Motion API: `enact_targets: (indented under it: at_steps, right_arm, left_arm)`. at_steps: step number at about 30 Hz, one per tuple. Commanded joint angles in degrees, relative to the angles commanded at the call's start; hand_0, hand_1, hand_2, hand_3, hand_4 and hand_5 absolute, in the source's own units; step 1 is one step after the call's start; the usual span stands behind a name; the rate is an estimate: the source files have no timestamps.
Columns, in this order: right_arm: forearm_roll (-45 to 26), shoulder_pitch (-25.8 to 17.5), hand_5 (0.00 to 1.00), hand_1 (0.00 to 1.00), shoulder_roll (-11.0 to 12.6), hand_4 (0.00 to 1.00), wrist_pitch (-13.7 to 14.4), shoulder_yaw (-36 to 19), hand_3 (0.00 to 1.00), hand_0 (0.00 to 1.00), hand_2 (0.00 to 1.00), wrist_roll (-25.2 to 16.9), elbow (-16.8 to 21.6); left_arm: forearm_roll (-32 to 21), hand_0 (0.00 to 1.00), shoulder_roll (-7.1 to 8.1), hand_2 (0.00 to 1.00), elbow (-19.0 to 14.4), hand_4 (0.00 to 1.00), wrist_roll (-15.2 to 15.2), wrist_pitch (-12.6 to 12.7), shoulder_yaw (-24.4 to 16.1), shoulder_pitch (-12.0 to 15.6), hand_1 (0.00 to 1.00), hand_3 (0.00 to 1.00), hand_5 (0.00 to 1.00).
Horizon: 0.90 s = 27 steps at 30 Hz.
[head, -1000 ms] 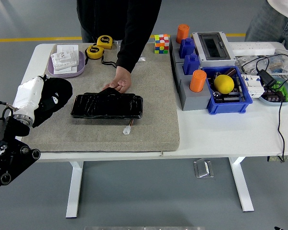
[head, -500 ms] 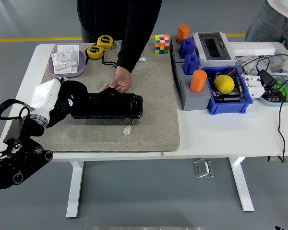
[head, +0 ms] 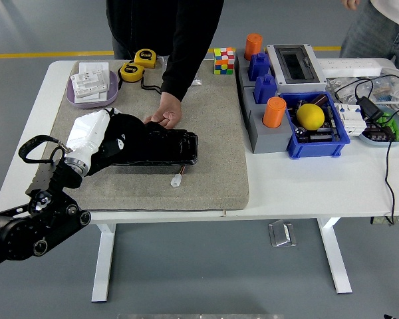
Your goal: Pick the rag up,wipe the panel,place it on the desk
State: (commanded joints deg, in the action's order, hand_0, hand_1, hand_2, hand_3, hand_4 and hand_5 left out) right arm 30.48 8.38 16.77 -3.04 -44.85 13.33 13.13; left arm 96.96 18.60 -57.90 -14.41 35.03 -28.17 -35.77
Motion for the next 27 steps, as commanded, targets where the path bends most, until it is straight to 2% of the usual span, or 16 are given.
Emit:
enact_targets:
  at_steps: [7,19,27]
  right_arm:
    - [-0.1,0.3,0.542,0.567,0.5,0.998,-0.1,0.6,0.594,0.756,0.701,0.0,0.1]
    - [-0.1,0.4,0.542,0.567,1.6,0.998,-0.6,1.5,0.594,0.756,0.701,0.4,-0.1]
    - [-1.5,1.4,0.541,0.567,2.0,0.998,-0.8,5.7,0.594,0.756,0.701,0.8,0.1]
  left_arm:
    - [-0.6,0.191,-1.65,0.475,0.6,0.315,-0.3,-0.2,3.5,-2.2,0.174,0.444,0.002]
    - [-1.3,0.191,-3.58,0.48,0.7,0.297,-0.9,-0.7,7.4,-4.6,0.168,0.448,0.002]
    - [-1.3,0.191,-4.59,0.48,-0.3,0.292,-1.2,-0.6,10.0,-5.4,0.164,0.449,0.002]
